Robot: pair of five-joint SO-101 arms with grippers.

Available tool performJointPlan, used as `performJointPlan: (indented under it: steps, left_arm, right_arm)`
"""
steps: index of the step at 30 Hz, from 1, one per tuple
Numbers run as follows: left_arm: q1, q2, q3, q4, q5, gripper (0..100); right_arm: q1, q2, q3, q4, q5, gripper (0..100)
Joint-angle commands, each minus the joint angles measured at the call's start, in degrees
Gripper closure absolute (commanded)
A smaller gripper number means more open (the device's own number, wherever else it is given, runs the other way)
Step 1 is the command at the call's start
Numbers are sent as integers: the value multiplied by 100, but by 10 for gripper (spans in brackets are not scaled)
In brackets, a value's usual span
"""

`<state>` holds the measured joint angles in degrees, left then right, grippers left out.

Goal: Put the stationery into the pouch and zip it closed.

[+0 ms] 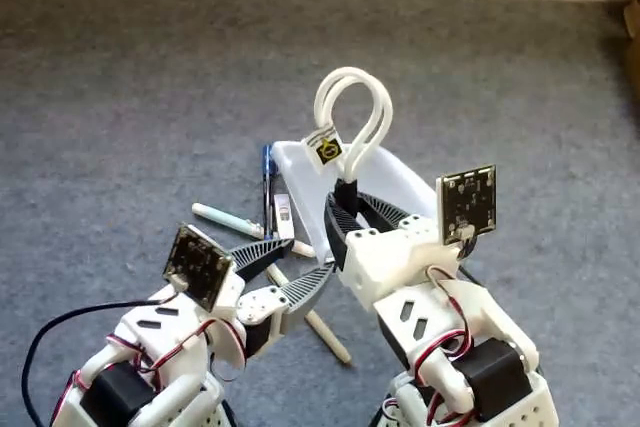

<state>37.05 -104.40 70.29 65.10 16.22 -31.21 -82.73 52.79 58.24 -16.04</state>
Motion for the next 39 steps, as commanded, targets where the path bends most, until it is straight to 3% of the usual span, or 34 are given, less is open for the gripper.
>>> performJointPlan:
  steps: [1,6,10,17,25,39]
  left_arm:
    - [-312,13,22,-141,0,800]
    - [-725,31,163,-290,0,803]
    - [-840,31,629,-686,0,806]
    - [-1138,4,760,-747,-651,915]
    - [-1121,4,769,-747,-686,983]
    - [-1147,13,769,-712,-686,994]
  right_arm:
    - [-48,-84,-40,-92,-53,994]
    - [-84,-84,-31,-92,-53,994]
    - [-505,-251,31,-84,-53,994]
    - [-356,-1182,505,-84,123,994]
    - [-224,-1692,787,-75,264,994]
    - [1182,-2229,760,453,598,994]
